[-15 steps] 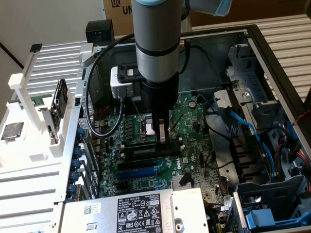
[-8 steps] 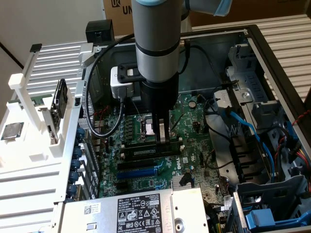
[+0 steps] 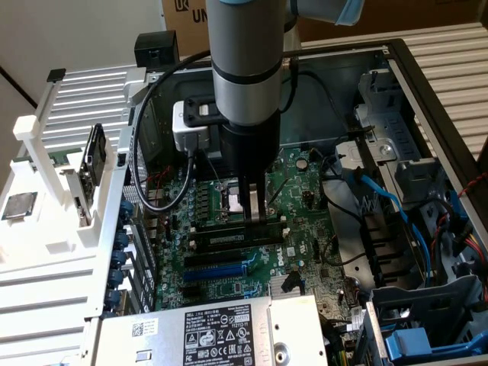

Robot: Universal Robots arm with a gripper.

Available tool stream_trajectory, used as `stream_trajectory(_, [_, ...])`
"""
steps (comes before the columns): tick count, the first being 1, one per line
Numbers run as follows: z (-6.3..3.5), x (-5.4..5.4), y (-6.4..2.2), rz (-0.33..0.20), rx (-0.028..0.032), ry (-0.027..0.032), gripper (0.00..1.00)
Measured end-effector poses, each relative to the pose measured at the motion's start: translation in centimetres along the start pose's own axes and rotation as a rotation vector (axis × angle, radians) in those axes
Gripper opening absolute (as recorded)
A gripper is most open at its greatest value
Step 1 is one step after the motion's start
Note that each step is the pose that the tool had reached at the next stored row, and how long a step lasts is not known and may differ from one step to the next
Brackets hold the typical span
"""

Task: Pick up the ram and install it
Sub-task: 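Insert the ram into the slot, then press down the ram until it locks into place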

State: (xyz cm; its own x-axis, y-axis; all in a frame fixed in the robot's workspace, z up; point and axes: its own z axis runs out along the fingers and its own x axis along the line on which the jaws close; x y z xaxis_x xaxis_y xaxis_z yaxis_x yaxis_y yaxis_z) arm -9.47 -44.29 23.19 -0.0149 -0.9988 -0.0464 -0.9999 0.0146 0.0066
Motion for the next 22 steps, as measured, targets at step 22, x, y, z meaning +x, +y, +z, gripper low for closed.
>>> stream_trajectory(22, [-1.57, -0.1, 0.96, 0.0, 0.0, -0.0013, 0.27])
